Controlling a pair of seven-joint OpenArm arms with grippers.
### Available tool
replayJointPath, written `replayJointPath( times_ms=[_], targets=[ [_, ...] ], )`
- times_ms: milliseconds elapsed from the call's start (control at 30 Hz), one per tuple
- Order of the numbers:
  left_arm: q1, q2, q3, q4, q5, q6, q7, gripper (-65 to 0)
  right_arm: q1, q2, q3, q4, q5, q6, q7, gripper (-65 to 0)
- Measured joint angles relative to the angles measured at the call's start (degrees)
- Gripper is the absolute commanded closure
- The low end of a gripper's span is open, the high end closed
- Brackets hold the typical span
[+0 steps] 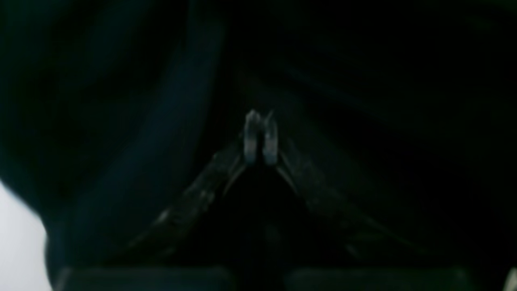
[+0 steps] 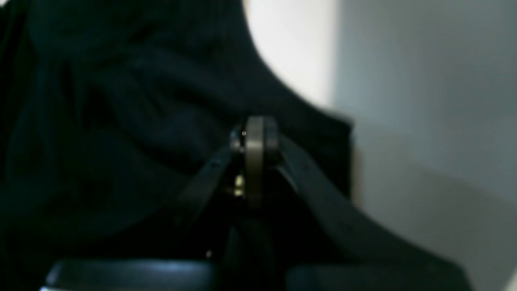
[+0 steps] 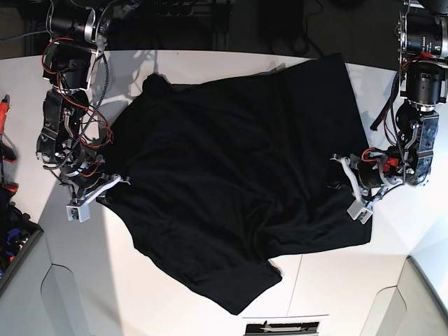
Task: Layout the t-shirt on the table in an organized manner, then fold the t-shirt properly
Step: 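Pull the shirt edges apart with both grippers to flatten it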
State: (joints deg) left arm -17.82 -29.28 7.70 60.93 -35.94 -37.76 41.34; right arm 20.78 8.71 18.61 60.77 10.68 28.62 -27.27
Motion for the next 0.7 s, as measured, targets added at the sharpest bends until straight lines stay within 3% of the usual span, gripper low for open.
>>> replayJointPath(
  times_ms=[133, 333, 700],
  targets=[
    [-1.6, -0.1, -0.2, -4.4, 2.6, -0.2, -3.2, 0.0, -0.9, 1.8, -0.1, -0.1, 0.2, 0.2, 0.2, 0.0],
    [-1.7, -1.2, -0.3, -6.5, 3.8, -0.4, -4.8, 0.0, -4.2, 9.2, 0.0, 0.3, 3.5, 0.2, 0.5, 0.0],
    [-6.4, -1.8, -0.1, -7.2, 7.8, 0.8, -2.1, 0.0, -12.0, 10.6, 0.8, 3.3, 7.4, 0.4, 2.8, 0.0]
  ],
)
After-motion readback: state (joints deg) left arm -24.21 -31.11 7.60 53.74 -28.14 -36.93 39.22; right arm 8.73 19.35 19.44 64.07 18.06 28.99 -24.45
